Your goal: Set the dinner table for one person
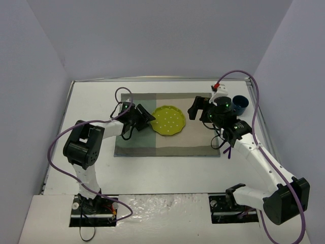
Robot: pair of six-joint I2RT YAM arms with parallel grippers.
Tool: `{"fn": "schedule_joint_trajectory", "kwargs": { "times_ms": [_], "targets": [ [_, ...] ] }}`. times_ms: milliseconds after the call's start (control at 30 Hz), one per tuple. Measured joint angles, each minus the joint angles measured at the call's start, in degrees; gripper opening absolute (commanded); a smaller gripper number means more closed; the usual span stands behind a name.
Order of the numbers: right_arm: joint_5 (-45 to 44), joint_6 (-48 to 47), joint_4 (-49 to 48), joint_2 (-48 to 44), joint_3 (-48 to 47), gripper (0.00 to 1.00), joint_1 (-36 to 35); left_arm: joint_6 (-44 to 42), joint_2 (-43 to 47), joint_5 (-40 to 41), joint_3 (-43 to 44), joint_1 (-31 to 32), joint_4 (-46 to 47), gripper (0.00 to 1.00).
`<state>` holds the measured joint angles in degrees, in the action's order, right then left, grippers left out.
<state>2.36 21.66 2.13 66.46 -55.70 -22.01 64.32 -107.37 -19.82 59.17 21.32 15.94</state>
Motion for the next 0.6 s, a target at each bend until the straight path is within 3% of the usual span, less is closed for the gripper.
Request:
{"fn": "schedule_joint_trajectory", "kwargs": {
  "times_ms": [200, 367, 600],
  "targets": [
    [-3.0, -0.5, 0.03, 0.02, 0.0, 0.99, 0.6, -3.74, 0.21, 2.2, 2.75, 0.0, -6.73, 0.85],
    [-8.68, -0.86, 0.77, 0.02, 0.0, 1.0, 1.44, -10.62, 4.79, 8.31, 5.35, -0.02, -19.05, 0.97],
    [-16.79, -5.24, 1.61, 2.34, 0.0, 1.0, 5.83, -23.29, 19.62, 17.71, 9.56, -2.26, -37.12, 0.97]
  ]
}}
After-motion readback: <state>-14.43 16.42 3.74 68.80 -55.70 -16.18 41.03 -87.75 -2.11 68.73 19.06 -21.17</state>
